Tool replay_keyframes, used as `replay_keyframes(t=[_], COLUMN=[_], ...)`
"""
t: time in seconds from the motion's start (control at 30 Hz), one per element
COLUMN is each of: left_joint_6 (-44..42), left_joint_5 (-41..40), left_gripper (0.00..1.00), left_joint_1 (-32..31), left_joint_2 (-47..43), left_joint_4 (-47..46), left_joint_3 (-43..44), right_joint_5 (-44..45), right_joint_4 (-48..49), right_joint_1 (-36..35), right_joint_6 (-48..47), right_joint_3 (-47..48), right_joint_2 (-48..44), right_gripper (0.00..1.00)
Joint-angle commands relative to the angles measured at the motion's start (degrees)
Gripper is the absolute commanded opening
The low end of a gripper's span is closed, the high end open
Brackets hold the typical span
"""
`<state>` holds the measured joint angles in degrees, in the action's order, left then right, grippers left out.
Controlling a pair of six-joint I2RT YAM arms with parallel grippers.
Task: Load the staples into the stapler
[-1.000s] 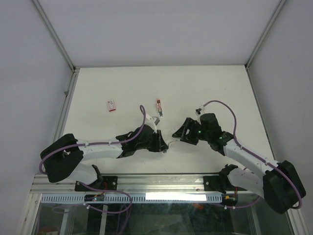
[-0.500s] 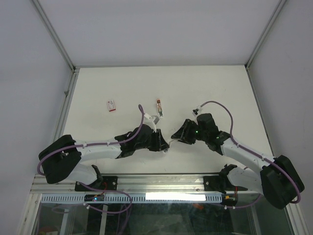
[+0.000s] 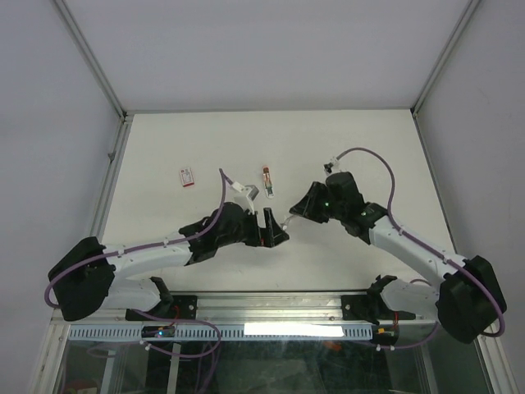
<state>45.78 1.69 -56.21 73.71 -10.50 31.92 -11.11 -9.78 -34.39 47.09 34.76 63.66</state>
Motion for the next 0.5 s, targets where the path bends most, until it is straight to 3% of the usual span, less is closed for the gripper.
replay_keyframes(t=[0.0,0.3,0.4,0.47], left_joint_6=[-5.19,-20.12,-22.23,-24.19], left_joint_5=[1.96,24.36,29.72,28.72], left_gripper=[0.99,0.99,0.99,0.99], left_joint_1=[7.09,41.54,49.37,51.36], left_joint_2=[-6.32,-7.10,-5.93,-5.70], left_joint_4=[6.61,23.82,24.69,26.01], left_joint_3=[4.54,19.01,21.34,22.54], right_joint_5=[13.43,23.87,24.96,25.12], right_joint_4=[-6.79,-20.35,-24.93,-27.73], right_joint_1=[-0.11,0.28,0.65,1.25], right_joint_6=[-9.37,-18.42,-20.56,-22.03], right_joint_3=[14.25,38.04,46.28,50.85], right_joint_2=[4.85,25.29,32.51,36.75], right_gripper=[0.00,0.00,0.00,0.00])
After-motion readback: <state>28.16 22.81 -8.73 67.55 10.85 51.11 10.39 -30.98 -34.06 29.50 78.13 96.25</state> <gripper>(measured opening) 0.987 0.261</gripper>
